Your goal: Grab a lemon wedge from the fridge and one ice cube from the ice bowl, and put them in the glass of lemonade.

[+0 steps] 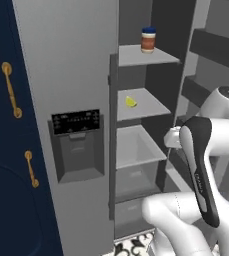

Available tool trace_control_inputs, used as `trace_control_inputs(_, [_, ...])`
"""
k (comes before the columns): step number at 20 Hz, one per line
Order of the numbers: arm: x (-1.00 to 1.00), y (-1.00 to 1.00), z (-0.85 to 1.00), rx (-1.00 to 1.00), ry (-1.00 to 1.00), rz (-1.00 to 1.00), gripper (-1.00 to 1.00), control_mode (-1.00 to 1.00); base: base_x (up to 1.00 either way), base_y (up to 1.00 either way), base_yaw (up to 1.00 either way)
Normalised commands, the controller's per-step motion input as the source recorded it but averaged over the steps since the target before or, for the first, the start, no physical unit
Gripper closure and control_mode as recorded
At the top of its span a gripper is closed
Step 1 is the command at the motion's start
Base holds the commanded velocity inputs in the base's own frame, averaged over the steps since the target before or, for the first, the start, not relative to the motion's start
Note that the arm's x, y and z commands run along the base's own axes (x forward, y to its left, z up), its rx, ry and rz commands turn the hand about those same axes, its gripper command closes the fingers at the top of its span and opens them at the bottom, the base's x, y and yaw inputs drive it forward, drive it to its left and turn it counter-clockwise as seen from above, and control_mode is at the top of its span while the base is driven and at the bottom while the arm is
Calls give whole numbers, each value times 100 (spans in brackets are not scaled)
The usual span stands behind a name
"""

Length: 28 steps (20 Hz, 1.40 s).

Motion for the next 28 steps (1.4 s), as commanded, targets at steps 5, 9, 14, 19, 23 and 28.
trace_control_inputs(5, [0, 0, 0, 0, 0, 0, -100, 100, 72, -14, 0])
trace_control_inputs(9, [0, 0, 0, 0, 0, 0, -100, 100, 65, -19, 0])
trace_control_inputs(14, [0, 0, 0, 0, 0, 0, -100, 100, 8, -51, 5])
trace_control_inputs(19, [0, 0, 0, 0, 0, 0, -100, 100, 13, -34, 10])
trace_control_inputs(23, [0, 0, 0, 0, 0, 0, -100, 100, 39, 0, 0])
trace_control_inputs(28, [0, 0, 0, 0, 0, 0, -100, 100, 27, 0, 0])
